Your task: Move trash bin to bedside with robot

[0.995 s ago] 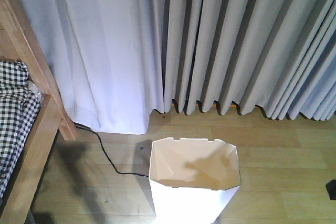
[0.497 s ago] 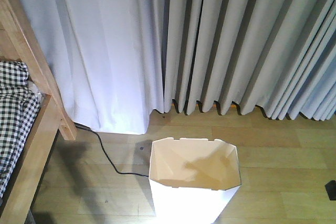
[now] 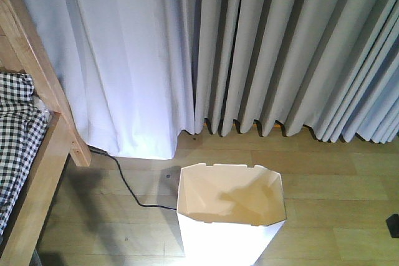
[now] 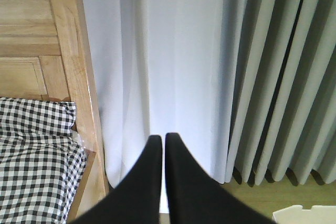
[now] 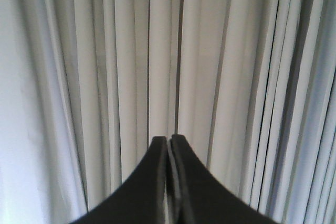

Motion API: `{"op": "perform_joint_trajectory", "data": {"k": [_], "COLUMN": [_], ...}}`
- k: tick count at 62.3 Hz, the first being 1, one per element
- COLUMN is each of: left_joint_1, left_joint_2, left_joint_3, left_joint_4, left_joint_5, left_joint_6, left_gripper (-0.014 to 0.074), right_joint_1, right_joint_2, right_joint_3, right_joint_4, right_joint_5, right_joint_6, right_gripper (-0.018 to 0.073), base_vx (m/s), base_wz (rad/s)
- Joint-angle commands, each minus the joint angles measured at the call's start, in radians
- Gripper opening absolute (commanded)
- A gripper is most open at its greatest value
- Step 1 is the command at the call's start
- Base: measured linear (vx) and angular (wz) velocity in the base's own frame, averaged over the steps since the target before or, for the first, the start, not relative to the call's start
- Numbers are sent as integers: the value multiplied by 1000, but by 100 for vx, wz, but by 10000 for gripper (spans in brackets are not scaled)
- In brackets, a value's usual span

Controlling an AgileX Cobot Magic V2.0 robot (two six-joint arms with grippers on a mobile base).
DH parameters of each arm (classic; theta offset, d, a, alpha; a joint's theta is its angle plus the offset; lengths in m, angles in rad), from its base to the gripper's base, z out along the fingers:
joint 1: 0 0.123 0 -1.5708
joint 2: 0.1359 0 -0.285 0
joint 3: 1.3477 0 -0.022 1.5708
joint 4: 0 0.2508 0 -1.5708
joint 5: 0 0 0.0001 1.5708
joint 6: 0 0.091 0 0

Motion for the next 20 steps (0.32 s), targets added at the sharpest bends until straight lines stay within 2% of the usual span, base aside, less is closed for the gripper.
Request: {"op": "perform_joint_trajectory", "data": {"k": [1, 20], "left_joint_1": [-3, -3], "left_joint_2": [-14, -14], "left_joint_3": [19, 19], "left_joint_4": [-3, -3], "left_joint_5": [-69, -69], "left_joint_6": [-4, -4], "left_gripper": [-6, -6], "right_joint_1": [-6, -6], "right_joint_2": [-11, -11], "right_joint_3": [7, 7], "right_joint_4": [-2, -2], "right_joint_5": [-76, -76], "right_joint_6": [-4, -4], "right_gripper": [-9, -9], "base_vx": [0, 0], "base_wz": [0, 0]}}
